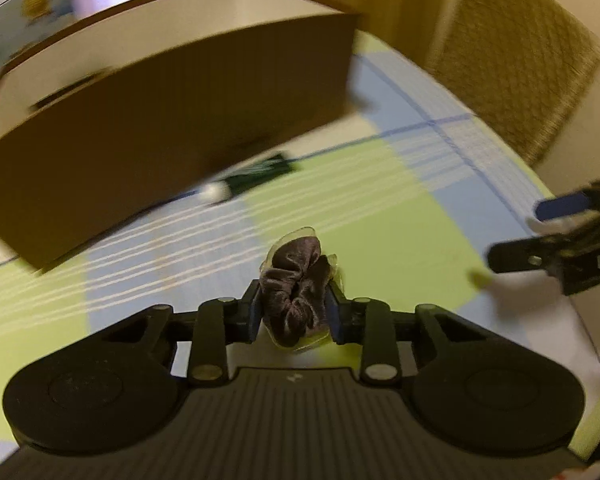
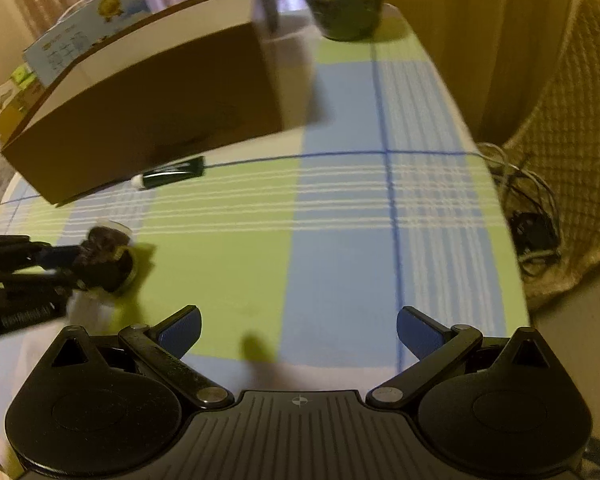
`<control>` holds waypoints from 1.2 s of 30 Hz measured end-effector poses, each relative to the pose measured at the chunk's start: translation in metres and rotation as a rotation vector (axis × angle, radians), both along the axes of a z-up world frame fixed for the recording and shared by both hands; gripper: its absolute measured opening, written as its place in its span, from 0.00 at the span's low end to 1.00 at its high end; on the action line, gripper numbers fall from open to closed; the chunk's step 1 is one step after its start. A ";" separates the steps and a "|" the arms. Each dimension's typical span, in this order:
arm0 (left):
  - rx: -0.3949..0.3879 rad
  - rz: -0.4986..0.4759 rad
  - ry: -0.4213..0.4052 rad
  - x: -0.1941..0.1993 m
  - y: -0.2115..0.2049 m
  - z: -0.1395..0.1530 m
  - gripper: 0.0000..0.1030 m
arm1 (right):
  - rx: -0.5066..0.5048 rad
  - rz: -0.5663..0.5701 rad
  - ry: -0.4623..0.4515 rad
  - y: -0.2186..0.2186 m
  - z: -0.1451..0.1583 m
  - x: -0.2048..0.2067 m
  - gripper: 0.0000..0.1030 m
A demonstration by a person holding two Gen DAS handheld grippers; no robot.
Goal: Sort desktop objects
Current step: 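Grasp the brown scrunchie with the left tool while the right tool grasps the green lip gel tube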
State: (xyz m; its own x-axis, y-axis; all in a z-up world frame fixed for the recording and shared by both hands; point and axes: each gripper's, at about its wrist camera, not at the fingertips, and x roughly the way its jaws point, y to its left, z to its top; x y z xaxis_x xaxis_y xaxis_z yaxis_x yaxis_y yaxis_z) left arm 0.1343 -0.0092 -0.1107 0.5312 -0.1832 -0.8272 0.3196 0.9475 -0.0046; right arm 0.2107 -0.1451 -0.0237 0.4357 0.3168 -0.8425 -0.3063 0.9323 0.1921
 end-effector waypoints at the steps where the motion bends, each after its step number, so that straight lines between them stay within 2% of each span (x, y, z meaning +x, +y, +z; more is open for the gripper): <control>1: 0.004 0.038 -0.002 0.000 0.012 0.002 0.27 | 0.002 0.014 -0.004 0.006 0.000 0.001 0.98; 9: 0.019 0.313 0.023 0.002 0.102 0.008 0.26 | 0.047 0.153 -0.073 0.066 -0.006 0.020 0.98; 13: 0.014 0.390 0.047 0.002 0.132 0.006 0.27 | 0.042 0.177 -0.102 0.096 -0.024 0.037 0.98; 15: 0.008 0.408 0.053 0.001 0.142 0.005 0.27 | 0.037 0.170 -0.104 0.109 -0.035 0.046 0.98; 22: -0.030 0.416 0.062 0.005 0.155 0.002 0.28 | -0.012 0.166 -0.202 0.148 -0.047 0.060 0.98; 26: -0.049 0.413 0.067 0.011 0.158 0.000 0.28 | -0.037 0.131 -0.217 0.163 -0.052 0.071 0.98; 30: -0.073 0.415 0.073 0.016 0.163 -0.001 0.29 | -0.072 0.146 -0.224 0.172 -0.055 0.076 0.97; 32: -0.086 0.420 0.078 0.018 0.166 -0.003 0.30 | -0.076 0.144 -0.233 0.172 -0.053 0.077 0.90; 36: -0.094 0.420 0.080 0.022 0.168 -0.005 0.30 | -0.093 0.118 -0.225 0.173 -0.049 0.079 0.82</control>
State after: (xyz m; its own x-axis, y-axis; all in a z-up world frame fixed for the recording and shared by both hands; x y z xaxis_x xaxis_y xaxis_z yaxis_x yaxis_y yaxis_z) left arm 0.1559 0.1586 -0.1153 0.5106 -0.0412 -0.8588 -0.0986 0.9895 -0.1061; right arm 0.2896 0.0279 -0.0732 0.5800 0.3024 -0.7564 -0.4394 0.8980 0.0220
